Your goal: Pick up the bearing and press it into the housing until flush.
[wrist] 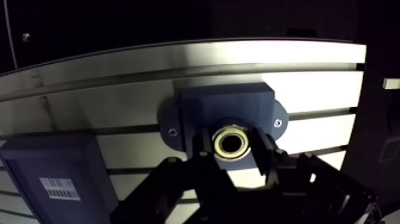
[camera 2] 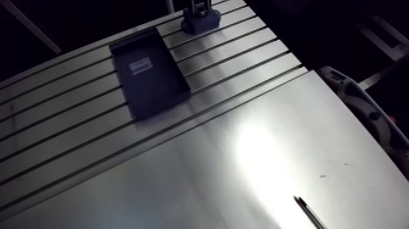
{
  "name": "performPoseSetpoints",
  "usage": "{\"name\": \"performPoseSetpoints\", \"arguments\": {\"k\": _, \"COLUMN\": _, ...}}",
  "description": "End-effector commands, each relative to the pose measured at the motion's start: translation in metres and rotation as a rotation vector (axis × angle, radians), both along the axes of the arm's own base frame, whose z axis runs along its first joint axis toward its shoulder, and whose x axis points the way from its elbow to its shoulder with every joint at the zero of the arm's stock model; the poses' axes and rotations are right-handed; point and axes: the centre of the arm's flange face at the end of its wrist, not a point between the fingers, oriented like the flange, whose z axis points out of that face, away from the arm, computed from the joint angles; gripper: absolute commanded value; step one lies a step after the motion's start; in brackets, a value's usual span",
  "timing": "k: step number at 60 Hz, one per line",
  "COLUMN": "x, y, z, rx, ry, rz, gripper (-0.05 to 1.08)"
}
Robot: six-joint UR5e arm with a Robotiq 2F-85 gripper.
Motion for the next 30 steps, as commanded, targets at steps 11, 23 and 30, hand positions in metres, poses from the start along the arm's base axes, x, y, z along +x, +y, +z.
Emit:
{"name": "performPoseSetpoints", "arguments": {"k": 11, "x": 0.0003, "y": 0.0001, "z": -0.0016, "rx": -0.002, "ry": -0.002, "rz": 0.0, "gripper": 0.57}}
{"name": "performPoseSetpoints", "arguments": {"k": 23, "x": 0.0003, "y": 0.0001, "z": -0.0016, "rx": -0.001, "ry": -0.003, "rz": 0.0, "gripper": 0.57}}
{"name": "performPoseSetpoints", "arguments": {"k": 30, "x": -0.0001, "y": 0.0003, "z": -0.0009, "rx": -0.001, "ry": -0.001, "rz": 0.0, "gripper": 0.57}}
